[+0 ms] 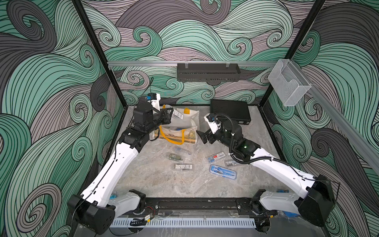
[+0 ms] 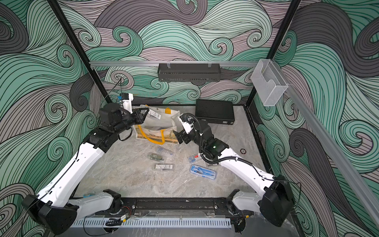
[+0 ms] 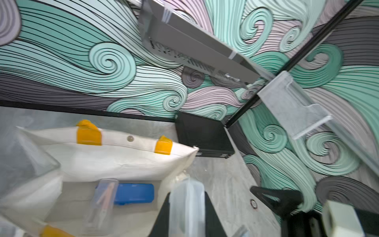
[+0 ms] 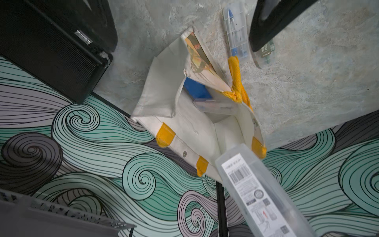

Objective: Put the compass set into the canvas bag
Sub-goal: Place the compass set in the canvas bag.

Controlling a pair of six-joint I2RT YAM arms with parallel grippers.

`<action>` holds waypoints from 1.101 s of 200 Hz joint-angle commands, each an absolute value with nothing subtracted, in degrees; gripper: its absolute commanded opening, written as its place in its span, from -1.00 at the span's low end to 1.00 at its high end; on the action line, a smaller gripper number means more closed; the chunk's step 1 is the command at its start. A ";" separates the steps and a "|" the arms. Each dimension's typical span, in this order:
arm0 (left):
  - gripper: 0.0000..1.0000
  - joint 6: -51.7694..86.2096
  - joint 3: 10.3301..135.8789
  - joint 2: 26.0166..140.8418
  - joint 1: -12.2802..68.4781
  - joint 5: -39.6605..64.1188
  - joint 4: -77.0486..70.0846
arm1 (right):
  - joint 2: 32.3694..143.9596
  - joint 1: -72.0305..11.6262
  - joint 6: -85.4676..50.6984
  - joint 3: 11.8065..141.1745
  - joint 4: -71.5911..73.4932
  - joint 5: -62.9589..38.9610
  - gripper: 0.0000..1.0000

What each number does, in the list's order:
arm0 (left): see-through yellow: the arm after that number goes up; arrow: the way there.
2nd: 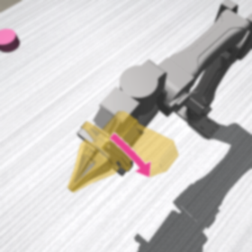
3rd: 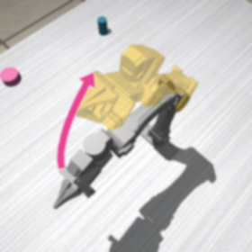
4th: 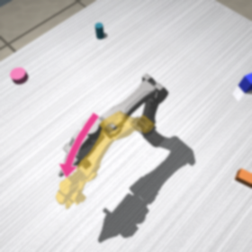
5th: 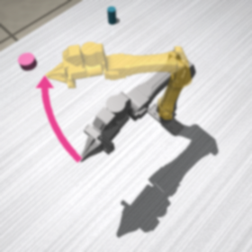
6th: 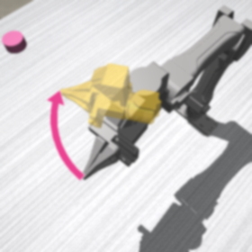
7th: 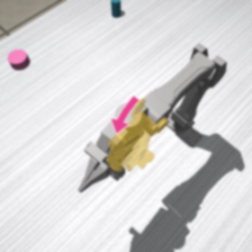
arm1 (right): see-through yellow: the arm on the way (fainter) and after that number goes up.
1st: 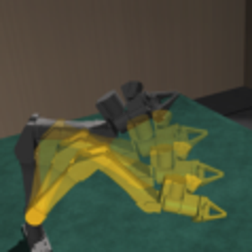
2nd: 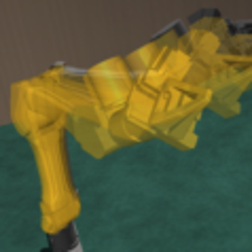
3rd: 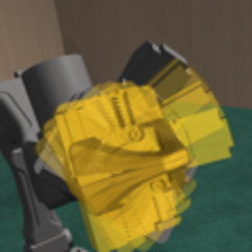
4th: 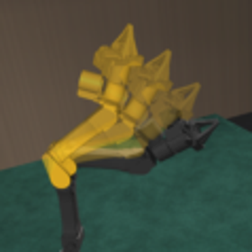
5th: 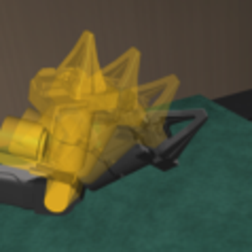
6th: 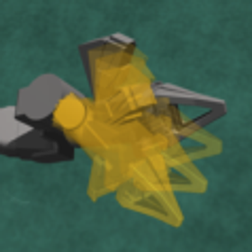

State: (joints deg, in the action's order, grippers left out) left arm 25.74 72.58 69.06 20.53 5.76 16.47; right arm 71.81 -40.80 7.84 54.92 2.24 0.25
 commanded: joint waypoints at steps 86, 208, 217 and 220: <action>-0.77 22.36 79.82 90.60 20.75 -2.36 25.57 | 72.86 -40.78 9.43 47.89 -3.21 -5.12 0.99; 0.09 23.40 80.66 92.90 20.91 -5.03 28.59 | 74.07 -44.59 22.24 41.66 -0.79 -15.56 0.99; 0.18 23.32 80.73 92.35 20.91 -4.47 28.18 | 74.57 -44.88 22.87 41.96 -1.31 -15.70 0.99; 0.22 23.33 80.71 92.16 20.91 -4.20 28.06 | 74.80 -45.07 23.04 42.08 -1.46 -15.73 0.99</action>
State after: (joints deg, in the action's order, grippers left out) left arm 23.38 78.96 93.08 20.53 -4.29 27.49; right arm 75.18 -44.10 18.57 41.63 -2.59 -13.93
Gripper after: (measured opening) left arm 0.562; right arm 0.995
